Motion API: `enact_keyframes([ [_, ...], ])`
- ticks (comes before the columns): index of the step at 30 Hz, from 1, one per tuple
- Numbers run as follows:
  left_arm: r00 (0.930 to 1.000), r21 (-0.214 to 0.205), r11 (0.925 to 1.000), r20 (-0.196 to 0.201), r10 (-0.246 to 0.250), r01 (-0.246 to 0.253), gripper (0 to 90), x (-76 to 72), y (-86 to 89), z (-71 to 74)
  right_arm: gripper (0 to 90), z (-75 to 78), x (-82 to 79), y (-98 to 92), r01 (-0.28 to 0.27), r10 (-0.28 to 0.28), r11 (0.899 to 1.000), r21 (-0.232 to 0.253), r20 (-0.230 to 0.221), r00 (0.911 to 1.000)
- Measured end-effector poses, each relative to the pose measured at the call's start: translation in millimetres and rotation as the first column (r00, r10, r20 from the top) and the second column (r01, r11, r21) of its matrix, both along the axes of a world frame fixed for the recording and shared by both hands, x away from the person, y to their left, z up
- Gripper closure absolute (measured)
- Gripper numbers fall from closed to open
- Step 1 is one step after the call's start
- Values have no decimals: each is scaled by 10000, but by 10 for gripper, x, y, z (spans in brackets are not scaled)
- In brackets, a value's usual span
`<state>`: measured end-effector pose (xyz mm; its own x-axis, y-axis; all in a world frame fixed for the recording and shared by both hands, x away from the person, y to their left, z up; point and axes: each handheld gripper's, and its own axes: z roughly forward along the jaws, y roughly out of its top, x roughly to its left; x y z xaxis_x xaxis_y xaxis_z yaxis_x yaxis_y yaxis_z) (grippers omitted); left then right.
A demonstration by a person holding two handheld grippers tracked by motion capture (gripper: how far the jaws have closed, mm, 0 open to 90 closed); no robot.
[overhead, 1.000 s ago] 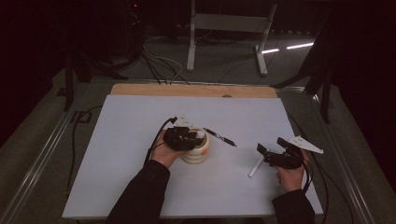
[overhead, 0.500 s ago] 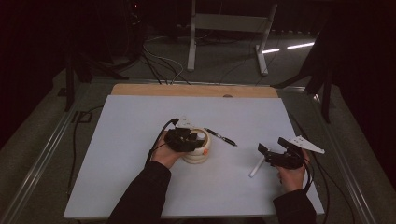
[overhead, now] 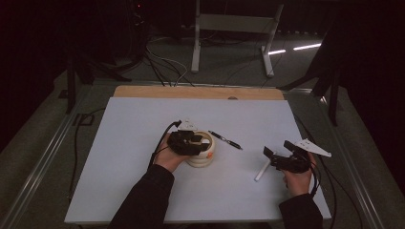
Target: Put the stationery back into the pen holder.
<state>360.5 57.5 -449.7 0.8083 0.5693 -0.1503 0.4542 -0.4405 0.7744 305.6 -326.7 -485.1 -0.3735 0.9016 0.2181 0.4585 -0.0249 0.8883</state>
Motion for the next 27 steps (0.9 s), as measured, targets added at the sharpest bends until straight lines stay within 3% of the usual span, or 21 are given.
enact_keyframes([
  [11,9926,-76,9959,808,909,-906,229,-37,55,90,0,-1,-1,2,-1,1,10000,6,-12,10000],
  [17,9885,-190,9922,858,1244,-1232,102,-27,100,109,0,-1,-1,2,-1,2,10000,7,-8,10000],
  [18,9849,-214,9890,903,1476,-1463,102,-19,134,123,0,-1,0,1,7,-7,10000,5,-12,10000],
  [20,9801,-168,9854,1014,1704,-1696,13,-17,160,134,0,-2,1,0,-2,2,10000,0,0,10000],
  [27,9717,-477,9802,1301,1970,-1924,1,-21,308,193,0,-2,0,3,-10,10,10000,2,-15,10000],
])
